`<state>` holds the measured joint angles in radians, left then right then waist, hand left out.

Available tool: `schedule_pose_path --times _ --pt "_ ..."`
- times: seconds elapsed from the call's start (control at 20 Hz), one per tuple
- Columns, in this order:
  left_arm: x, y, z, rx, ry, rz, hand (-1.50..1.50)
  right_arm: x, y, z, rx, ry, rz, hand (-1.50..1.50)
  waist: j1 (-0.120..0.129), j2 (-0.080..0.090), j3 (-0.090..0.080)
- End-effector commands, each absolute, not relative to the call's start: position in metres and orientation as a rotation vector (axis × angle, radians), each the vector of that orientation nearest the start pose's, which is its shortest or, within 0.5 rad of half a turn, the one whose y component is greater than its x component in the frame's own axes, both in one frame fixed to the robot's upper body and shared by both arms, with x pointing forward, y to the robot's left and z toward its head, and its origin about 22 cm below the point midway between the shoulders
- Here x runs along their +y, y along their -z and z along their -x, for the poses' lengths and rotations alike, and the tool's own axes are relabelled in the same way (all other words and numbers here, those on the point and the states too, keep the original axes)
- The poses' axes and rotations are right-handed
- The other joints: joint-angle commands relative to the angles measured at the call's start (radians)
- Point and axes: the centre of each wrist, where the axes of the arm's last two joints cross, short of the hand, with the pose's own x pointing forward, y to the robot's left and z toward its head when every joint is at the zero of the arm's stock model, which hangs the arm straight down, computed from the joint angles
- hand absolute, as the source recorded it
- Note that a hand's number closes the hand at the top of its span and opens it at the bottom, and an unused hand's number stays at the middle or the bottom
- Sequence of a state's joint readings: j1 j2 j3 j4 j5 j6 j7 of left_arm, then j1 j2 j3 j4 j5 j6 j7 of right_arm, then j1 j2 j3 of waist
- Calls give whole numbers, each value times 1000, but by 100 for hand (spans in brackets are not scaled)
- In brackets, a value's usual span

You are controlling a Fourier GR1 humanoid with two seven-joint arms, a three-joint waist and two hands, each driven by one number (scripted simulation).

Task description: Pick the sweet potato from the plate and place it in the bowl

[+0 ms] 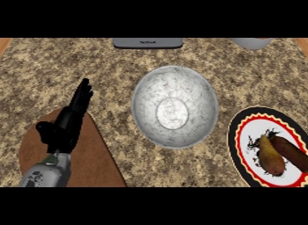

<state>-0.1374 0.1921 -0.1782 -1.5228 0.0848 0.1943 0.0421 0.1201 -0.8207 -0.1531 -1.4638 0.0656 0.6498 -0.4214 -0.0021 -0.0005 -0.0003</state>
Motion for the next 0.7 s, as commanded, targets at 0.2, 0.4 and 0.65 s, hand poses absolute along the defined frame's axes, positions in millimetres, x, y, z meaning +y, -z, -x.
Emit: schedule_pose_path --times 0.2,0.4,0.65 --pt "216 -27 -272 -1614 101 -78 0 -450 -60 -201 -1401 -923 4 -150 0 0 0" --pt "205 -32 -267 -1599 110 -60 0 -455 -54 -225 -1386 -917 -6 -150 7 1 1" --pt "215 -15 -274 -1590 96 -62 0 -436 -24 -224 -1391 -936 30 -150 4 1 1"
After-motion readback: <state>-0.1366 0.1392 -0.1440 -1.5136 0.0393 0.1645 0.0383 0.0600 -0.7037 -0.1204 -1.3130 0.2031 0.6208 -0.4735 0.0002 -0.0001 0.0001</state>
